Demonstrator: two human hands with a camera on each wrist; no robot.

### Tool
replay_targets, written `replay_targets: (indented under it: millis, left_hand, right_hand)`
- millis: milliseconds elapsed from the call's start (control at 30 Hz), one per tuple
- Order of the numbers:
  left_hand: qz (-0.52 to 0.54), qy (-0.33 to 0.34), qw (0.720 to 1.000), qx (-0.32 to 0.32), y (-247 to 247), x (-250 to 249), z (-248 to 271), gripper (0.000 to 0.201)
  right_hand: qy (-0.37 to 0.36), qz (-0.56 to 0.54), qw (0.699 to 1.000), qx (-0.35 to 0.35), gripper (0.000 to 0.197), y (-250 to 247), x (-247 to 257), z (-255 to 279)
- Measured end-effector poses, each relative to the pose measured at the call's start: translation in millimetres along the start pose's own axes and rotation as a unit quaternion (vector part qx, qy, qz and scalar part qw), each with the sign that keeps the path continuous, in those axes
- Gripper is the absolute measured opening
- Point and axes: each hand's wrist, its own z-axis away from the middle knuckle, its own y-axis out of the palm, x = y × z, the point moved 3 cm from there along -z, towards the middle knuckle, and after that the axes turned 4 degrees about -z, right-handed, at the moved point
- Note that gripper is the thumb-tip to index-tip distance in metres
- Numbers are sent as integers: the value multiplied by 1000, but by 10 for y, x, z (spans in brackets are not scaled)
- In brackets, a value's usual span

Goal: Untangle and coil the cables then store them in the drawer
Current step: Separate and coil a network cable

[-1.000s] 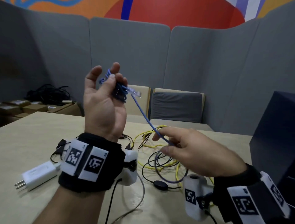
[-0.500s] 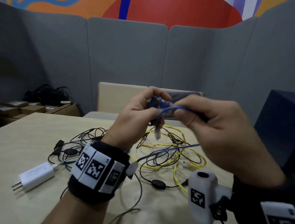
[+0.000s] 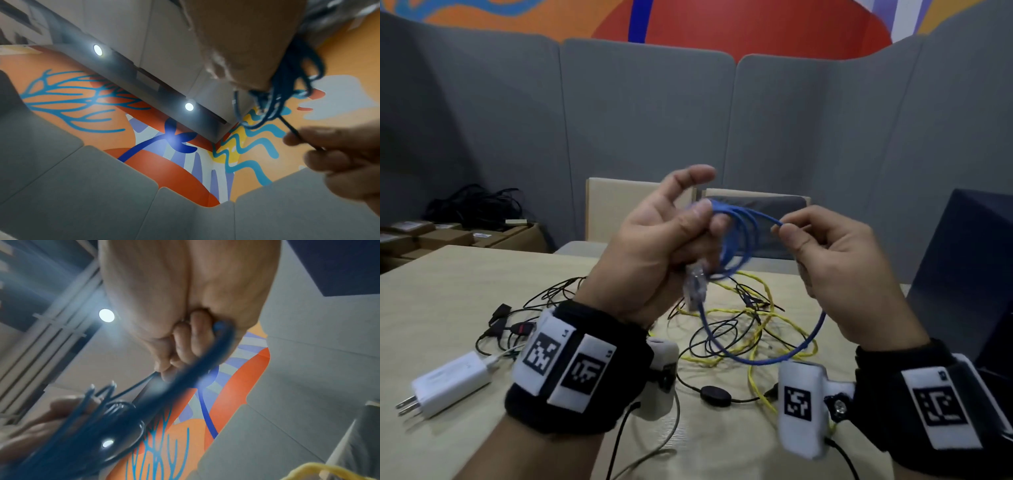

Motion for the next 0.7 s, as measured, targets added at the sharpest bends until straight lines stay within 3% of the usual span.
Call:
replay_targets:
  millis: [133,267,400,533,700]
  left_hand:
    - [108,43,984,-135,-150,-138,-52,11]
    - [237,74,950,-189,-228,-154,-60,12]
    - [190,157,934,-261,-376,-246,-41,23]
    - [78,219,921,-313,-470,-289,-25,29]
    - [-52,230,917,-321,-506,-207,-19,30]
  right_hand:
    - [21,38,999,-3,14,-5,-96,-9]
    - [53,146,983,100,22,257,-116,59]
    - [86,206,951,214,23,411,-67,144]
    - [68,258,914,307,41,542,89,224]
    - [54,220,915,335,43,535,302,285]
